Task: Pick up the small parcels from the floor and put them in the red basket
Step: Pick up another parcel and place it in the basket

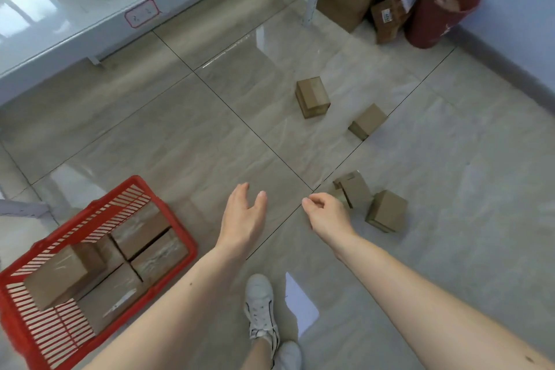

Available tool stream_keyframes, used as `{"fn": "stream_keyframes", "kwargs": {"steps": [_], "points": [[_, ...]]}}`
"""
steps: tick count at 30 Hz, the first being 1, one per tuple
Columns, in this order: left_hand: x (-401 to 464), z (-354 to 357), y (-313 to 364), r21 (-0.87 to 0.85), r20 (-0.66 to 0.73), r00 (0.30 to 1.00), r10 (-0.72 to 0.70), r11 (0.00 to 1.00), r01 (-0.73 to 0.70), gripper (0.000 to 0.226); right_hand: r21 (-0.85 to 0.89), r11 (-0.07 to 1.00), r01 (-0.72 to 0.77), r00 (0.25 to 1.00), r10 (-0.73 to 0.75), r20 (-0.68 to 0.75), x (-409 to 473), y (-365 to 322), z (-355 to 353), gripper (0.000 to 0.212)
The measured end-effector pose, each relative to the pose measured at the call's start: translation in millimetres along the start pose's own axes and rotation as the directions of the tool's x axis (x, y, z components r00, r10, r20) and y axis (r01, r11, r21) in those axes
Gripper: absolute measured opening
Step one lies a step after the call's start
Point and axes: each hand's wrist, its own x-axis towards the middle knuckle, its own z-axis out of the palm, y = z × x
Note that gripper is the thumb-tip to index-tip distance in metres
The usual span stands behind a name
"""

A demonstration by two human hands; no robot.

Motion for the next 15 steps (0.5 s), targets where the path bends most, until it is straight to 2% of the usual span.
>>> {"fn": "stream_keyframes", "kwargs": {"steps": [7, 15], "points": [[49.8, 54.2, 39.2, 0.010, 0.041, 0.999, 0.016, 1.000, -0.017, 0.059, 0.026, 0.998, -0.065, 0.993, 0.067, -0.095, 67.3, 8.8, -59.0, 0.032], [106.3, 132.3, 30.3, 0.030, 0.091, 0.996, -0.023, 0.999, 0.020, 0.060, 0.027, 0.989, -0.144, 0.984, 0.146, -0.099, 151.7, 67.7, -88.9, 0.035]]}}
